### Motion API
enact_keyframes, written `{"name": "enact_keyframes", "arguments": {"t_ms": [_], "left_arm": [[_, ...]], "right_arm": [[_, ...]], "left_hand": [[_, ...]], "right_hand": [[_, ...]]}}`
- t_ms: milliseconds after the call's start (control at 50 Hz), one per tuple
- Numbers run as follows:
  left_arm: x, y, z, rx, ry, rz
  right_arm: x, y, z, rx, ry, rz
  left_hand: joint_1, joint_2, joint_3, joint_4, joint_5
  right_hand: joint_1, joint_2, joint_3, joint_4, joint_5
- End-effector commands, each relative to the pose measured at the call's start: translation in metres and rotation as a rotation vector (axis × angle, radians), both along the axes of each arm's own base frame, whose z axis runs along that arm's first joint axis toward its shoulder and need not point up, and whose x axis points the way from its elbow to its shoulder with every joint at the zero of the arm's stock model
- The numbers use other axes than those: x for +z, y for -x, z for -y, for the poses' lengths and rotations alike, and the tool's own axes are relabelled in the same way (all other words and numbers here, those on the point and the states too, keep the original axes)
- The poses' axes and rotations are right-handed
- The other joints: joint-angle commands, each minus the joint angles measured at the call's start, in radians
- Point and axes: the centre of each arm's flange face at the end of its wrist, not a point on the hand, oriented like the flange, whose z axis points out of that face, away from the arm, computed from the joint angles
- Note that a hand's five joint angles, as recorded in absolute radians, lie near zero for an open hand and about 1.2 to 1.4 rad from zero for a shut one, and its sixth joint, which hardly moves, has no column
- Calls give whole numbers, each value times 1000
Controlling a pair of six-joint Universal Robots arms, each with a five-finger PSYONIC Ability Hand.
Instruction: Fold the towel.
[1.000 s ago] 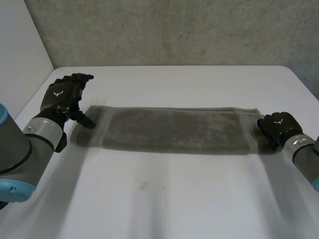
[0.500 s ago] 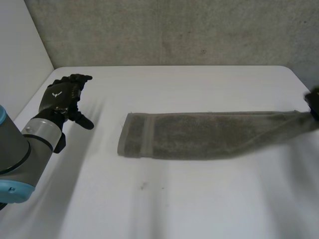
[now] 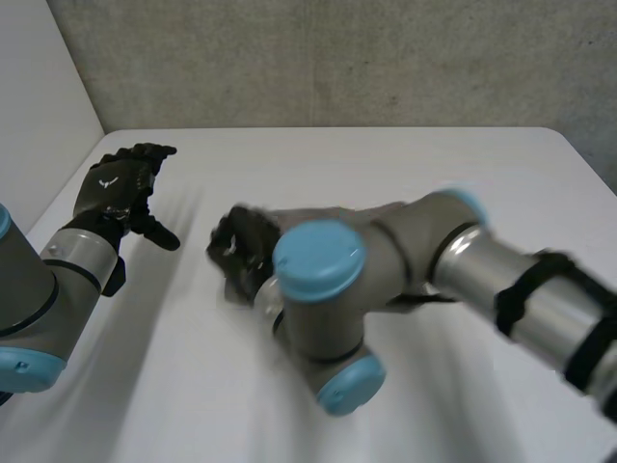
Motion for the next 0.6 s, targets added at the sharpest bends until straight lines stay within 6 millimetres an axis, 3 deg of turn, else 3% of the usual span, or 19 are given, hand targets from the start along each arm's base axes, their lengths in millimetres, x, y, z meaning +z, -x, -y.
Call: {"name": "enact_keyframes", "arguments": {"t_ms": [20,40,60,80,100,140,200,240,260,300,360,400,420,460,480,520,580,600], "left_arm": [[-1,0,0,-1,-3,1],[-2,0,0,-1,-6,1],[-2,0,0,-1,-6,1],[-2,0,0,-1,-8,2],[-3,0,0,-1,-8,2],[-3,1,-1,-3,-9,3],[-3,1,-1,-3,-11,2],[-3,1,-1,-3,-11,2],[-3,1,-1,-3,-9,2],[-3,1,-1,-3,-9,2],[-2,2,-2,-6,-8,2],[-3,2,-2,-7,-9,2],[-4,2,-3,-9,-12,3],[-4,3,-4,-10,-14,3],[-5,4,-4,-14,-15,3],[-5,4,-5,-15,-15,3],[-5,5,-6,-18,-16,4],[-5,5,-6,-18,-16,4]], "right_arm": [[-18,-2,-4,9,-33,-25],[-18,-2,-4,9,-33,-25],[-6,1,-1,-10,-34,-2],[11,5,2,-24,-50,40],[11,5,2,-24,-50,40],[47,23,15,-78,-128,156],[64,37,24,-116,-175,218],[86,65,36,-186,-272,321],[86,65,36,-187,-272,322],[94,94,41,-236,-350,366],[91,108,44,-265,-382,365],[73,135,48,-326,-437,320],[73,136,48,-326,-437,320],[49,161,56,-399,-491,282],[49,162,57,-400,-491,281],[26,181,64,-457,-540,249],[16,187,67,-467,-555,246],[5,192,70,-476,-563,243]], "left_hand": [[-2,9,9,9,-35],[-2,9,9,9,-35],[-2,9,9,9,-35],[-2,9,9,9,-35],[-2,9,9,9,-35],[-2,9,9,9,-35],[-2,9,9,9,-35],[-2,9,9,9,-35],[-2,9,9,9,-35],[-2,9,9,9,-35],[-2,9,9,9,-35],[-2,9,9,9,-35],[-2,9,9,9,-35],[-2,9,9,9,-35],[-2,9,9,9,-35],[-2,9,9,9,-35],[-2,9,9,9,-35],[-2,9,9,9,-35]], "right_hand": [[-625,-631,-652,-649,-638],[-630,-636,-657,-654,-643],[-1017,-1023,-1044,-1041,-1030],[-1137,-1143,-1164,-1161,-1150],[-1137,-1143,-1164,-1161,-1150],[-1137,-1143,-1164,-1161,-1150],[-1137,-1143,-1164,-1161,-1150],[-1137,-1143,-1164,-1161,-1150],[-1137,-1143,-1164,-1161,-1150],[-1137,-1143,-1164,-1161,-1150],[-1137,-1143,-1164,-1161,-1150],[-1137,-1143,-1164,-1161,-1150],[-1137,-1143,-1164,-1161,-1150],[-1137,-1143,-1164,-1161,-1150],[-1137,-1143,-1164,-1161,-1150],[-1098,-1104,-1125,-1122,-1111],[-1000,-1006,-1027,-1024,-1013],[-913,-919,-940,-937,-926]]}}
